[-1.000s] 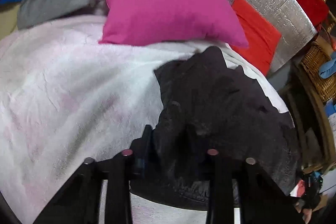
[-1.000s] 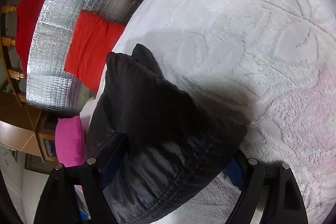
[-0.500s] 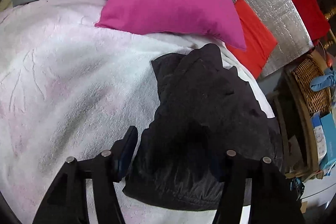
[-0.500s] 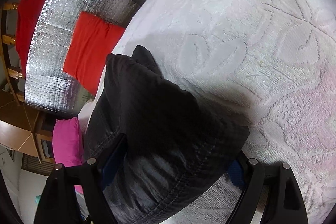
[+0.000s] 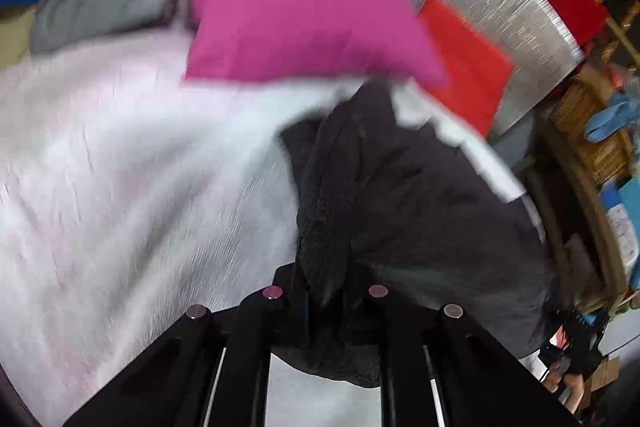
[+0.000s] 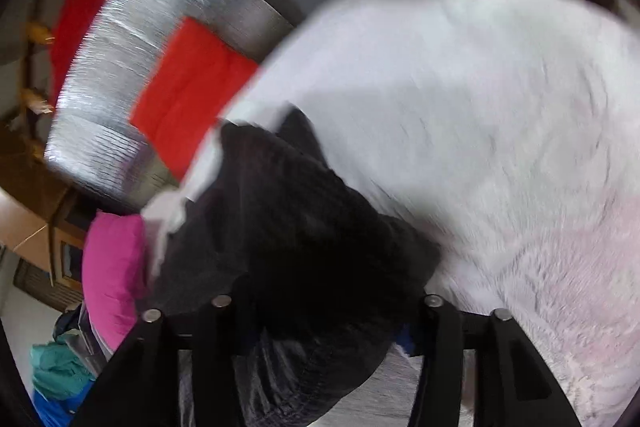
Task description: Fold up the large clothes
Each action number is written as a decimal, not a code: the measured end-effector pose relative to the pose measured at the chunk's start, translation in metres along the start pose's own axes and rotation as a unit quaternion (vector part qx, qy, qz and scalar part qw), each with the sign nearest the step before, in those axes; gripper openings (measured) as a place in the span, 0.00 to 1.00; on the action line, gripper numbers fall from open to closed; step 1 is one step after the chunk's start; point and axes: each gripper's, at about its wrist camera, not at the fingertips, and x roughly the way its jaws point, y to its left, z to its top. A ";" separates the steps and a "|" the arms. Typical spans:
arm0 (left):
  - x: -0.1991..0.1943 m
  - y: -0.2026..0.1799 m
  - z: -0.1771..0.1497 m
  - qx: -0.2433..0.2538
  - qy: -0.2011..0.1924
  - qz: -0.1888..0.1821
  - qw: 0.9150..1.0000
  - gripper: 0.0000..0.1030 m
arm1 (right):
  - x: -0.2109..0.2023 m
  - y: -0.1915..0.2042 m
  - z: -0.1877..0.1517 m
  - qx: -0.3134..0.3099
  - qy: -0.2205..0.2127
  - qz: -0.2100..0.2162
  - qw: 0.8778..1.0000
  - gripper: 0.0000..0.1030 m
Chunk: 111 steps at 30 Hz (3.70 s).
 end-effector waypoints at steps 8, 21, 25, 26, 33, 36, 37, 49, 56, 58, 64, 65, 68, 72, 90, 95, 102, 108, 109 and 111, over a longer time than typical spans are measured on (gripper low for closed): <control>-0.009 0.017 0.011 -0.036 -0.005 0.017 0.999 0.63 | -0.009 -0.023 0.012 0.072 0.040 0.055 0.995 0.67; -0.028 0.012 -0.022 -0.095 0.015 0.012 0.995 0.68 | -0.009 -0.051 0.011 0.175 0.114 0.105 0.972 0.69; -0.018 -0.001 -0.044 -0.099 0.052 -0.001 0.994 0.69 | -0.021 -0.053 0.013 0.167 0.113 0.102 0.974 0.69; -0.010 -0.005 -0.048 -0.098 0.068 -0.005 0.993 0.69 | -0.023 -0.055 0.014 0.171 0.111 0.105 0.973 0.69; 0.005 0.002 -0.041 -0.133 0.055 -0.010 0.990 0.75 | -0.032 -0.070 0.023 0.191 0.084 0.111 0.972 0.78; 0.012 0.008 -0.035 -0.148 0.047 -0.001 0.988 0.78 | -0.029 -0.073 0.025 0.186 0.075 0.091 0.975 0.80; 0.017 0.010 -0.034 -0.155 0.049 -0.003 0.987 0.80 | -0.024 -0.075 0.024 0.192 0.080 0.095 0.974 0.80; 0.026 0.009 -0.013 -0.164 -0.003 -0.034 0.986 0.44 | 0.000 -0.035 0.022 0.104 0.043 0.103 0.988 0.43; 0.020 -0.005 -0.006 -0.120 -0.017 -0.020 0.992 0.41 | -0.012 -0.008 0.019 0.023 -0.003 0.051 0.998 0.39; 0.033 0.008 -0.010 -0.148 0.015 -0.012 0.989 0.55 | 0.008 -0.029 0.019 0.074 0.042 0.036 0.996 0.45; 0.011 0.016 -0.001 -0.145 0.010 0.005 0.989 0.62 | -0.019 -0.046 0.029 0.129 0.050 0.084 0.987 0.69; 0.004 0.019 0.002 -0.142 0.000 0.010 0.990 0.64 | -0.027 -0.048 0.031 0.125 0.039 0.077 0.988 0.69; -0.011 0.027 0.014 -0.136 -0.018 0.008 0.991 0.72 | -0.050 -0.047 0.044 0.105 -0.003 0.067 0.992 0.78; 0.001 0.029 0.035 -0.091 -0.003 0.008 0.996 0.75 | -0.033 -0.034 0.060 0.062 0.031 0.089 0.994 0.79; 0.089 -0.014 0.052 -0.056 0.113 -0.118 0.985 0.75 | 0.049 0.008 0.041 -0.040 0.184 0.162 0.969 0.87; 0.087 -0.021 0.052 -0.054 0.098 -0.125 0.986 0.72 | 0.048 0.019 0.032 -0.078 0.159 0.093 0.980 0.56; 0.063 -0.023 0.056 -0.054 0.053 -0.123 0.989 0.28 | 0.013 0.049 0.032 -0.112 0.099 0.106 0.983 0.30; 0.068 -0.020 0.052 -0.052 0.074 -0.085 0.992 0.42 | 0.033 0.035 0.025 -0.104 0.111 0.065 0.986 0.35; 0.077 -0.014 0.050 -0.069 0.094 -0.072 0.991 0.58 | 0.033 0.029 0.026 -0.089 0.116 0.075 0.986 0.40; 0.084 -0.002 0.046 -0.110 0.114 -0.084 0.984 0.64 | 0.026 0.020 0.033 -0.053 0.121 0.100 0.986 0.46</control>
